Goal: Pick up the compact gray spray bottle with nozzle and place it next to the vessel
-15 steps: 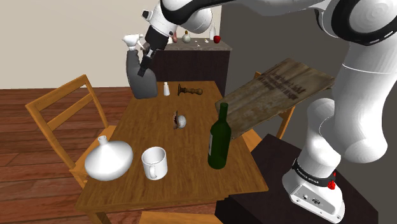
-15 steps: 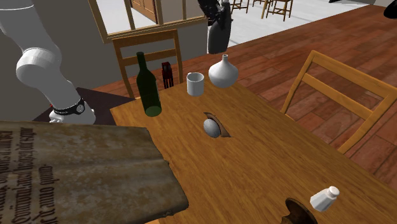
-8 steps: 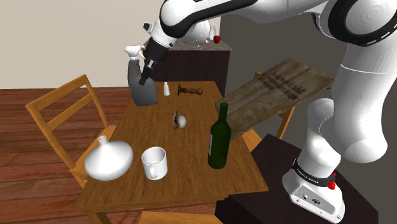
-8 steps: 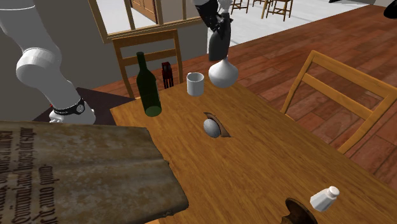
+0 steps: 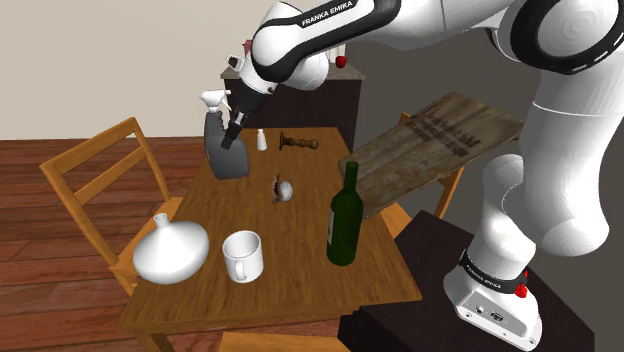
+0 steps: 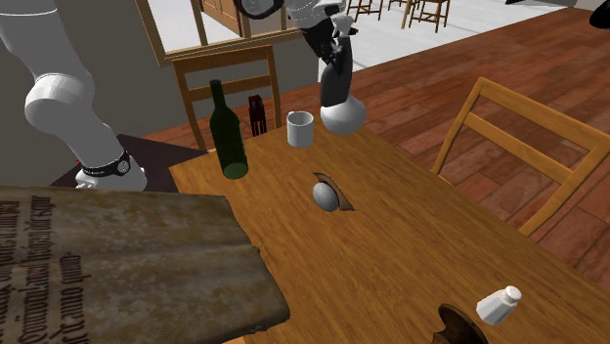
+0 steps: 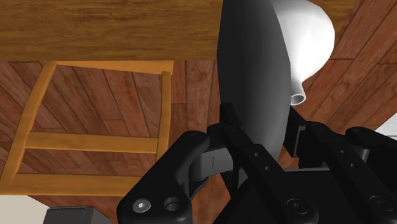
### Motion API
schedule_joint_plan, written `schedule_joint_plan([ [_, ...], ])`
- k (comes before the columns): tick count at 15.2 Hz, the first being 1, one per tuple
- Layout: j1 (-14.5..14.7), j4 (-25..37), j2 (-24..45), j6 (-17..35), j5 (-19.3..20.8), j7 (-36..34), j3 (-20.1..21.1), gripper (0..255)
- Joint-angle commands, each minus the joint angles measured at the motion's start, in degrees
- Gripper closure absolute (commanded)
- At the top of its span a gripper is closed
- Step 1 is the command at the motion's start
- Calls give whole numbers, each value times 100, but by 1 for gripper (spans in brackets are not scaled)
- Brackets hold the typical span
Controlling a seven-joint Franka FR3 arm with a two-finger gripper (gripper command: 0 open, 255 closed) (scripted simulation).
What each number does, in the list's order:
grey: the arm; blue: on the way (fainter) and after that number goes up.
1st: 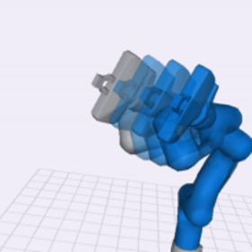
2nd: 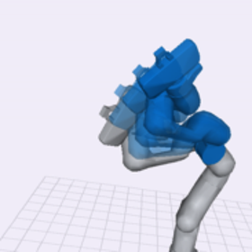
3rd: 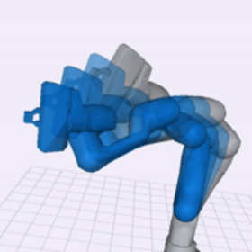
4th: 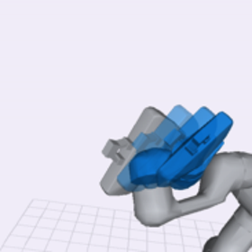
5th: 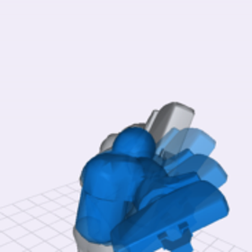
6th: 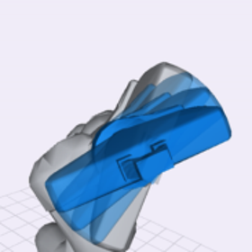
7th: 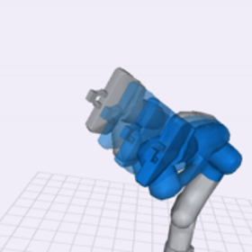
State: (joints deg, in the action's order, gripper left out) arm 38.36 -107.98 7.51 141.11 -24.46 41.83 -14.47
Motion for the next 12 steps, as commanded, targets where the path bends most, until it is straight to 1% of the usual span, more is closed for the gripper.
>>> schedule_joint_plan([
  [1,-8,-102,49,141,-89,98,16,255],
  [12,-70,-489,392,801,-622,627,154,255],
])
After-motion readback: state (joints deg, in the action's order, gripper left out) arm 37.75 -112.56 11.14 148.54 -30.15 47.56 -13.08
